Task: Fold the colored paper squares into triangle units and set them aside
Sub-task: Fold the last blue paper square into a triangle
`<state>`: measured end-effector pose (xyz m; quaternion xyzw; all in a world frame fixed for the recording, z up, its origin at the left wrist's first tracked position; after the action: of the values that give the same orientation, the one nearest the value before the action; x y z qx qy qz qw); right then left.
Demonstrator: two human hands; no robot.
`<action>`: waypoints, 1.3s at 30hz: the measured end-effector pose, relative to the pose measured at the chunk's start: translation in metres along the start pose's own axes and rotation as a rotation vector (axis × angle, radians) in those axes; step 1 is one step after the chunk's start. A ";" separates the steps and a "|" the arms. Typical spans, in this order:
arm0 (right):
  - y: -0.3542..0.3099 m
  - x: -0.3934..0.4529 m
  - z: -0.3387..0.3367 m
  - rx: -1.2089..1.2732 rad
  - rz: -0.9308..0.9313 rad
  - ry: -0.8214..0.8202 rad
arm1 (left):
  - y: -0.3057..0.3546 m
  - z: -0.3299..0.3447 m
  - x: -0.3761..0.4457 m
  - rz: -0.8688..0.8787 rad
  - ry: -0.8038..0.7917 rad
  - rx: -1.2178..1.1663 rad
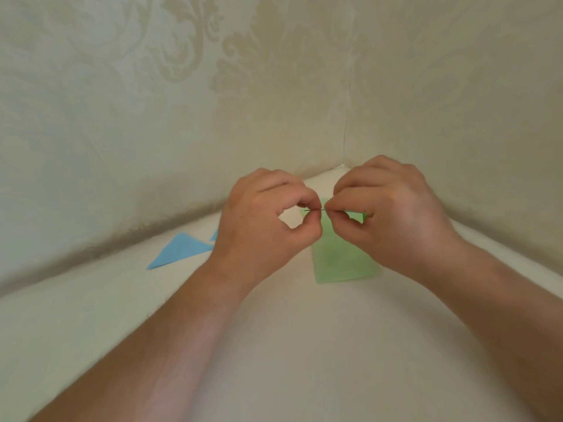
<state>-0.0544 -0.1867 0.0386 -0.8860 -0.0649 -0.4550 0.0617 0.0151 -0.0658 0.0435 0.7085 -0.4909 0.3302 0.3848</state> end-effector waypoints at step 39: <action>-0.068 -0.102 0.014 0.069 0.627 -0.703 | 0.010 -0.034 -0.113 -0.386 -0.663 0.099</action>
<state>-0.1136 -0.1233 -0.0494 -0.9605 0.1738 -0.0845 0.2000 -0.0312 0.0111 -0.0335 0.8739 -0.4296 0.0281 0.2256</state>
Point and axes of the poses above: each hand's wrist, its own x-axis towards the middle knuckle, its own z-axis out of the palm, y = z × x, the point moved 10 cm from there along x, towards the middle knuckle, and after that the axes turned 2 degrees about y, right-handed, at the moved point
